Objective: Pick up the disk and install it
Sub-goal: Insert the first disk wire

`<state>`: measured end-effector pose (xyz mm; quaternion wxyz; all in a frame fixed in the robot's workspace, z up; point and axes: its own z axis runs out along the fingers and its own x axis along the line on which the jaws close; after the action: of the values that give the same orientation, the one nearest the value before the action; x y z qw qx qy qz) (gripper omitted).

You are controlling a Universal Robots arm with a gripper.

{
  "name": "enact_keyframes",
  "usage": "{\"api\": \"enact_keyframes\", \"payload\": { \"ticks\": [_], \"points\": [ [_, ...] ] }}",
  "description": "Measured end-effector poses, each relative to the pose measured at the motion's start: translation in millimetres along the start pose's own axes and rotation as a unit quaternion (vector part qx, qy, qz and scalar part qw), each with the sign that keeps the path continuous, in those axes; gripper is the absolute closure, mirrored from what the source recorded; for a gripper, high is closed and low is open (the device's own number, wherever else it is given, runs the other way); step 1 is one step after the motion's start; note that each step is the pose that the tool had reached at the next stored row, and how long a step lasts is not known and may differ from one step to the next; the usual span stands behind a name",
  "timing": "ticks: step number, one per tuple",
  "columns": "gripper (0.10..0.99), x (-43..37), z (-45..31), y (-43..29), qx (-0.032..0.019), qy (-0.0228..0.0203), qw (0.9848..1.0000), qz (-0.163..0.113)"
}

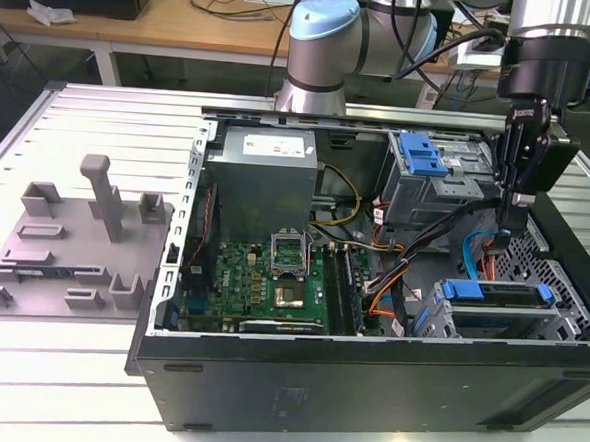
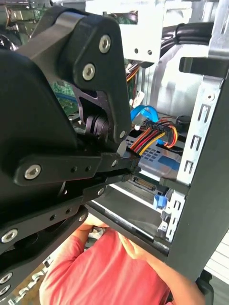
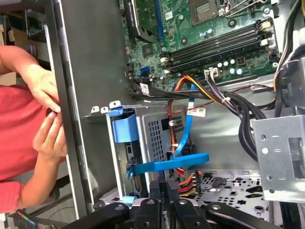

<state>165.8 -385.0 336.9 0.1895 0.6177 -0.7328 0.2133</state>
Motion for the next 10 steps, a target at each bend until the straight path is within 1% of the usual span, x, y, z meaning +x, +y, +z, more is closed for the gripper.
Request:
{"api": "enact_keyframes", "payload": {
  "ticks": [1,2,3,6,10],
  "points": [
    [0.918,1.6,-0.2,-0.3,0.0,-0.0008,1.0,0.0],
    [0.918,2.5,0.0,-0.4,-0.0002,-0.0029,1.0,0.0],
    [0.918,3.4,0.6,-0.6,-0.0006,-0.0076,1.0,-0.001],
    [0.918,5.1,1.7,-0.9,-0.0014,-0.0189,0.9998,-0.003],
    [0.918,8.4,1.7,-1.4,-0.0036,-0.037,0.9993,-0.004]
  ]
}}
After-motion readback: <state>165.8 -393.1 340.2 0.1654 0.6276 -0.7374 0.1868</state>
